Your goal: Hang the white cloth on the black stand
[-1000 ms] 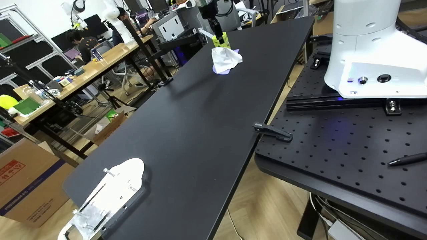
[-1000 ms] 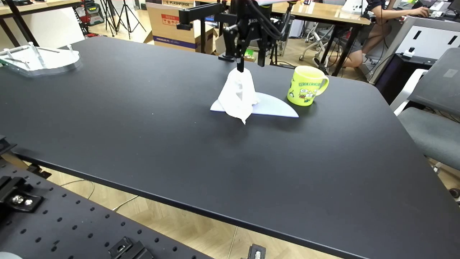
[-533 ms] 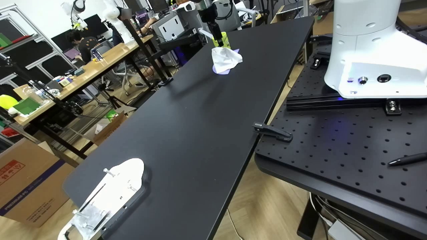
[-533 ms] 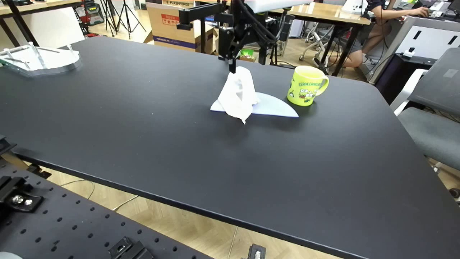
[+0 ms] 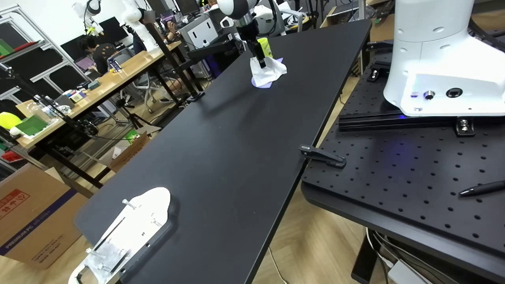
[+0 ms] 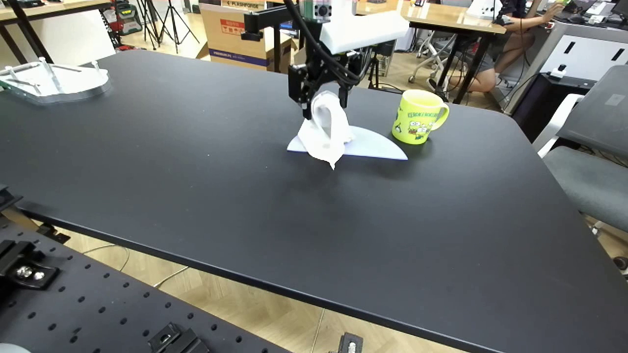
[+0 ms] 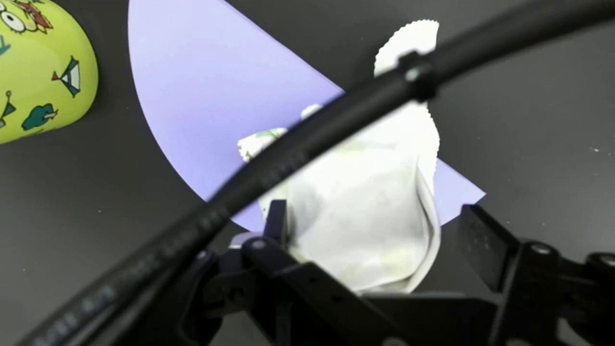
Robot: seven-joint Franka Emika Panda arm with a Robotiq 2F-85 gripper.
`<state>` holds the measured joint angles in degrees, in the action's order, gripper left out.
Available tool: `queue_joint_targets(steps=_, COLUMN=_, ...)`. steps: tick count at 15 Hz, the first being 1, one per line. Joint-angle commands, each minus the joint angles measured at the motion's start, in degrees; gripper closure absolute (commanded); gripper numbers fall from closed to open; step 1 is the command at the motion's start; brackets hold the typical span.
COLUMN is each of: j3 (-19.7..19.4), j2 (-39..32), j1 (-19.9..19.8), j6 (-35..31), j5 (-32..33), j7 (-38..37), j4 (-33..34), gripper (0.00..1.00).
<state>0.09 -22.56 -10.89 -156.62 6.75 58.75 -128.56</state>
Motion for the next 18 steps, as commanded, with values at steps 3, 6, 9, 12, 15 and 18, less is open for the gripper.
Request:
queue_joint_targets(steps=3, j3=0.96, j2=0.57, j1=-0.93, j6=-1.51, j5=0.33, j7=0.54, j4=-0.63, gripper=0.55)
queue_joint_targets(steps=6, j3=0.89, j2=1.48, j1=-0.68, j6=-1.15, j5=0.59, j7=0.23, j4=-0.76, gripper=0.75)
queue_joint_targets(steps=9, j3=0.51, j2=3.61, j1=0.38, j6=3.01, j5=0.53, j7=-1.61, j4=-0.32, gripper=0.95)
queue_joint_targets(steps=12, j3=-1.18, j2=6.35, j1=3.13, j6=8.69, j5=2.47, j7=-5.92, j4=0.63, gripper=1.0)
queue_joint_targets(steps=15, j3=-1.87, j2=10.52, j1=6.63, j6=13.93, j5=7.31, j7=-12.41, j4=1.21, gripper=0.99)
queue_joint_targets(steps=18, j3=-0.48, j2=14.43, j1=9.58, j6=20.17, j5=10.95, j7=-18.28, j4=2.93, gripper=0.99)
